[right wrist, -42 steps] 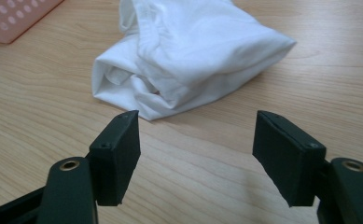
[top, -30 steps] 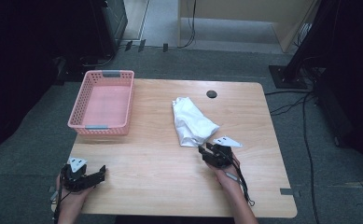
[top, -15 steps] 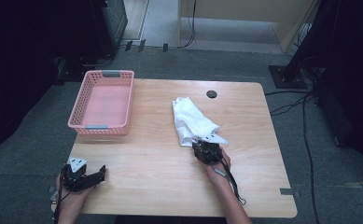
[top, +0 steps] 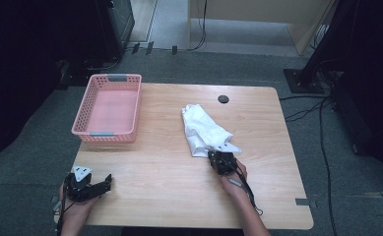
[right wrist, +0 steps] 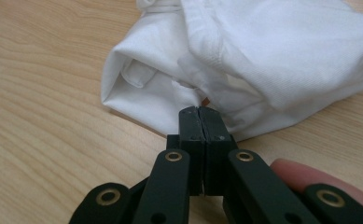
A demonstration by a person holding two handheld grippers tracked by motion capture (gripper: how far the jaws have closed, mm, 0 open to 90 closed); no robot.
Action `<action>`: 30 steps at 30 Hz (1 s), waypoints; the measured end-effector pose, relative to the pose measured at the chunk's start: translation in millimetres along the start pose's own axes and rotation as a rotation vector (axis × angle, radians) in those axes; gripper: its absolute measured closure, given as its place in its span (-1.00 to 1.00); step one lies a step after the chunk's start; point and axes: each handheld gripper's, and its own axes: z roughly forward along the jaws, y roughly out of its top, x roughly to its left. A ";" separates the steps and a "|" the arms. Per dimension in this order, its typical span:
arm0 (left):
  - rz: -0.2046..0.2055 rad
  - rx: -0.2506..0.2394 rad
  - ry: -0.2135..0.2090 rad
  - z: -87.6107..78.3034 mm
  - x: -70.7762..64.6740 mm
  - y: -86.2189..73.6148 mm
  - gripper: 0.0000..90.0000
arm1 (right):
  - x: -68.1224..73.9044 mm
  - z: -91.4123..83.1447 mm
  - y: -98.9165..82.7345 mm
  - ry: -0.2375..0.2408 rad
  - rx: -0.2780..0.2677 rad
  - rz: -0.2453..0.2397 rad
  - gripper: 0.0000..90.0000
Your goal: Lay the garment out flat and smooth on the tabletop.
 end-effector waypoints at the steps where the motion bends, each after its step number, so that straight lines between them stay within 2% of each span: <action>1: 0.000 0.000 0.000 0.0 0.0 0.0 -0.71 | -0.8 -1.6 -1.5 0.006 0.000 -0.005 1.00; 13: 0.010 0.000 -0.010 -0.2 -1.2 -0.2 -0.71 | -13.1 -29.2 -25.3 0.088 0.000 -0.045 1.00; 15: 0.023 0.001 -0.022 -0.3 -2.1 -0.2 -0.71 | -15.2 -34.4 -29.4 0.098 0.000 -0.049 1.00; 17: 0.036 0.000 -0.039 -0.3 -3.1 -0.3 -0.71 | -17.7 -39.2 -33.2 0.106 0.001 -0.060 1.00; 22: 0.044 0.001 -0.045 -0.8 -4.5 -0.6 -0.71 | -26.2 -50.5 -41.4 0.143 0.006 -0.111 1.00; 24: 0.042 0.001 -0.043 -0.5 -5.8 -0.4 -0.71 | -31.1 -54.9 -44.4 0.146 0.007 -0.124 0.99; 28: 0.023 0.000 -0.034 1.3 -10.2 1.4 -0.71 | -41.7 -62.8 -49.5 0.150 0.008 -0.119 0.99; 30: 0.028 0.001 -0.032 2.0 -11.3 2.0 -0.71 | -46.5 -65.7 -51.4 0.149 0.008 -0.118 0.99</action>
